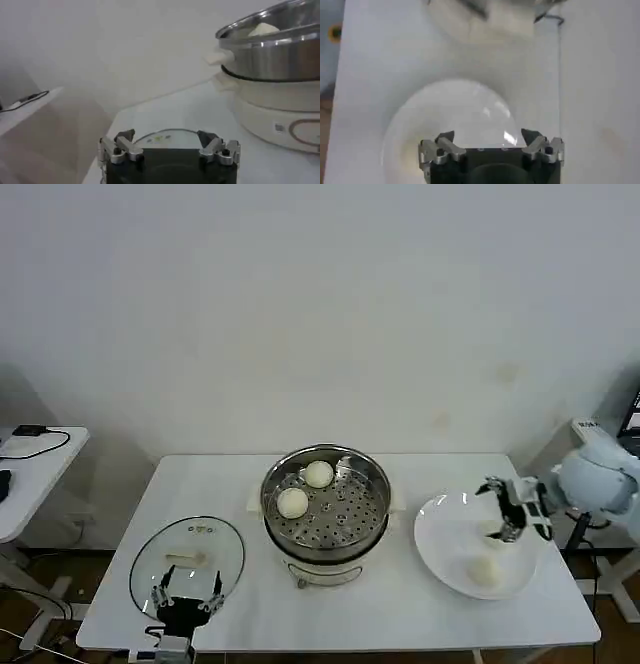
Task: Take steamed baozi put them in steamer then cover it.
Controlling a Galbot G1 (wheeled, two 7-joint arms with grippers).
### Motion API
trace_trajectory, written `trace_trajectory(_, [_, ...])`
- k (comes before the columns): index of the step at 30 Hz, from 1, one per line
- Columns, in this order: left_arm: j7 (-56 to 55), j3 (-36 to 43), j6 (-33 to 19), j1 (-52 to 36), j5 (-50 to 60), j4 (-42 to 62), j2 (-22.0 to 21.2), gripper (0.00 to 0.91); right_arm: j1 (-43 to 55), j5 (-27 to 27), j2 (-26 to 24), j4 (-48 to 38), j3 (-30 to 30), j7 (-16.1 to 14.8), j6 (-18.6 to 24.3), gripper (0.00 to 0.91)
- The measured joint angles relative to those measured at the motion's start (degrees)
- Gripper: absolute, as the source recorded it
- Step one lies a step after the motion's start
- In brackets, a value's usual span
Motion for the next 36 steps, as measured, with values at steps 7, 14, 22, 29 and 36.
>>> trace_trajectory(7, [0.1, -0.2, 0.0, 0.5, 0.7, 0.2, -0.2, 0.907, -13.8, -4.1, -0.2, -0.8, 11.6, -0.7, 1.7, 0.907])
trace_trajectory(14, [0.1, -0.4, 0.0, 0.7, 1.2, 0.4, -0.4, 0.907, -22.4, -5.5, 1.3, -1.6, 18.3, -1.7, 1.0, 0.907])
trace_trajectory(22, [0.1, -0.4, 0.1, 0.6, 1.3, 0.6, -0.7, 0.907, -26.3, -6.6, 3.7, -3.9, 21.2, -2.9, -0.2, 0.907])
trace_trajectory(29, [0.1, -0.5, 0.1, 0.5, 1.3, 1.2, -0.8, 0.907, -27.6, -7.1, 5.3, -6.0, 21.7, -3.7, -1.1, 0.907])
trace_trajectory(36, [0.1, -0.4, 0.3, 0.0, 1.3, 1.4, -0.8, 0.907, -27.5, -7.2, 6.8, -8.1, 21.1, -4.4, -1.9, 0.907])
